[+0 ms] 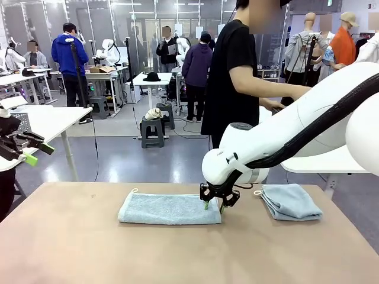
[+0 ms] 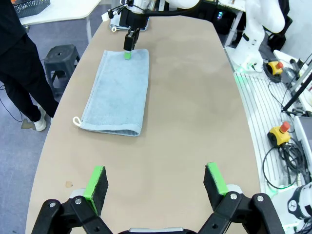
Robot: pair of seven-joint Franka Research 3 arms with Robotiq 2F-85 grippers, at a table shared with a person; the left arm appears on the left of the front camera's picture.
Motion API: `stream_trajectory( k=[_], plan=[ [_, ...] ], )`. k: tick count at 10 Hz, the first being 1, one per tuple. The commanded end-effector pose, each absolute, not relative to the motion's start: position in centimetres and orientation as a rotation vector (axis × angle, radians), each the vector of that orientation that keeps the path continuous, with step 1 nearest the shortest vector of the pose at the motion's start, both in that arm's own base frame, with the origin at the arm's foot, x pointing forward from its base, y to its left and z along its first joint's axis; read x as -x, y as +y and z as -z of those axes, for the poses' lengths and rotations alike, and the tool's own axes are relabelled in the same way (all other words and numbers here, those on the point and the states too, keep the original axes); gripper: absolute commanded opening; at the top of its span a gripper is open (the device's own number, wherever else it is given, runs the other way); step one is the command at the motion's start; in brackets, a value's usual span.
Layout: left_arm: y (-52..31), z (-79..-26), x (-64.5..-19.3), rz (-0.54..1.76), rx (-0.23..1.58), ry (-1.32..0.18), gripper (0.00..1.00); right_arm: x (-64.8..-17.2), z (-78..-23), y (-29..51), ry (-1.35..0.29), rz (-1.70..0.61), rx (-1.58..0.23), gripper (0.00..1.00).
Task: Fold the towels and place them in the basket.
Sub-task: When a person lays out a Towel with hook on the table, fold it in half twice.
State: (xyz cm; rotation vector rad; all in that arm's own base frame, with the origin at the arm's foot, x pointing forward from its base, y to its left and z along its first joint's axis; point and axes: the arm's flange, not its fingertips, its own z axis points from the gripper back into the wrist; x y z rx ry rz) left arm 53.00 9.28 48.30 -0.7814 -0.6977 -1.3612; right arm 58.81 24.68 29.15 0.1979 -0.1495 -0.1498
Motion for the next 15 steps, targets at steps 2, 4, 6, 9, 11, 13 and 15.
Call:
stream_trajectory(
  k=[2,4,6,9,11,13,15],
  plan=[
    [9.3,-48.3,-53.0,1.36,0.781,-0.696,1.0,-59.5,-29.2,25.7,-0.147,0.193,-0.148,0.26],
    [9.3,-48.3,-53.0,1.36,0.781,-0.696,1.0,-59.5,-29.2,25.8,-0.143,0.193,-0.135,0.06],
    [9.3,-48.3,-53.0,1.36,0.781,-0.696,1.0,-59.5,-29.1,25.7,-0.14,0.195,-0.121,0.0],
    [9.3,-48.3,-53.0,1.36,0.781,-0.696,1.0,-59.4,-29.2,24.6,-0.129,0.183,-0.137,0.0],
    [9.3,-48.3,-53.0,1.36,0.781,-0.696,1.0,-58.6,-30.0,21.6,-0.143,0.094,-0.168,0.0],
    [9.3,-48.3,-53.0,1.36,0.781,-0.696,1.0,-57.6,-31.1,18.3,-0.154,0.063,-0.168,0.0],
    [9.3,-48.3,-53.0,1.36,0.781,-0.696,1.0,-57.0,-31.8,16.9,-0.143,0.05,-0.18,0.0]
  ],
)
